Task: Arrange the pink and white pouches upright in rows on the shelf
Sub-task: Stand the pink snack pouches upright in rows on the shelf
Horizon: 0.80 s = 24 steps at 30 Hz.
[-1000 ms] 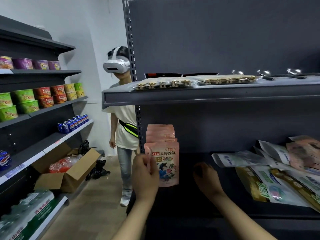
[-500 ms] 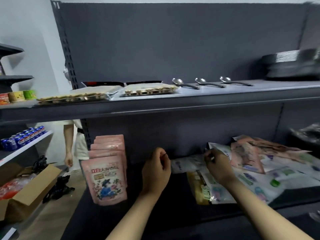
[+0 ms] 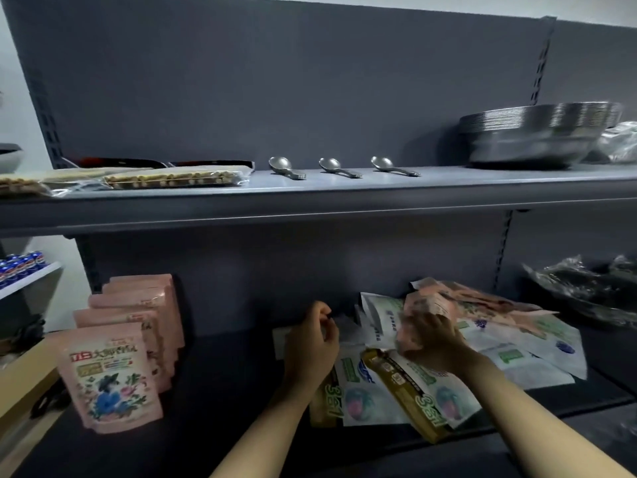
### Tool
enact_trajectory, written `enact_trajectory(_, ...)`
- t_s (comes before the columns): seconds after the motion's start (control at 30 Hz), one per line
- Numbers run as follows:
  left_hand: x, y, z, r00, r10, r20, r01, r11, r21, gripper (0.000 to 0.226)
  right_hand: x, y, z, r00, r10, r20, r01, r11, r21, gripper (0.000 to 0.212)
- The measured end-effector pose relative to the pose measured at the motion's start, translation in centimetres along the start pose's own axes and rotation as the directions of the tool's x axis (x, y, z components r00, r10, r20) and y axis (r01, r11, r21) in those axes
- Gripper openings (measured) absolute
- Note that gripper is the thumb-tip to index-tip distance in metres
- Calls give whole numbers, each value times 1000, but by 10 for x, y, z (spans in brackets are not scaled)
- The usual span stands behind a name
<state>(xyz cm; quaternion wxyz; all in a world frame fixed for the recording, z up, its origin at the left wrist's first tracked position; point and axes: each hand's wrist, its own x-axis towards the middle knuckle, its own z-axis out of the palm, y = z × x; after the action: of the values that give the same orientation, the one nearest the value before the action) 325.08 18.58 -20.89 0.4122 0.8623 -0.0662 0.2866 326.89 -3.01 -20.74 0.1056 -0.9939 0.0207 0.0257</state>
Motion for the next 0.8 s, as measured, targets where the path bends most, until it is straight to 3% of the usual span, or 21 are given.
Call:
enact_trajectory(0.17, 5, 9, 13, 999, -21, 28, 20, 1000, 15, 16, 3, 17, 8, 997, -47, 55, 49, 998, -48, 51)
enact_trajectory(0.3, 12, 13, 19, 998, -53, 45, 52, 998, 23, 16, 4, 21, 5, 986, -6, -167, 5, 1000, -9, 52)
enact_trajectory(0.4, 18, 17, 23, 995, -59, 78, 58, 998, 24, 16, 6, 15, -7, 894, -33, -446, -22, 993, -118, 44)
enact_trajectory(0.53, 28, 25, 26, 982, -61, 181, 64, 998, -12, 21, 4, 4, -40, 677, -37, -735, 20, 999, -32, 17)
enact_trajectory(0.63, 33, 34, 25, 973, -70, 219, 84, 995, -57, 33, 4, -3, -65, 618, -75, -783, 82, 996, -30, 10)
enact_trajectory(0.73, 37, 39, 22, 969, -58, 242, 85, 991, -103, 63, 0, -13, -80, 567, -210, -796, 245, 966, -81, 12)
enact_trajectory(0.8, 41, 41, 17, 959, -87, 269, 130, 981, -147, 84, -6, -25, -84, 592, -316, -742, 350, 930, -116, 17)
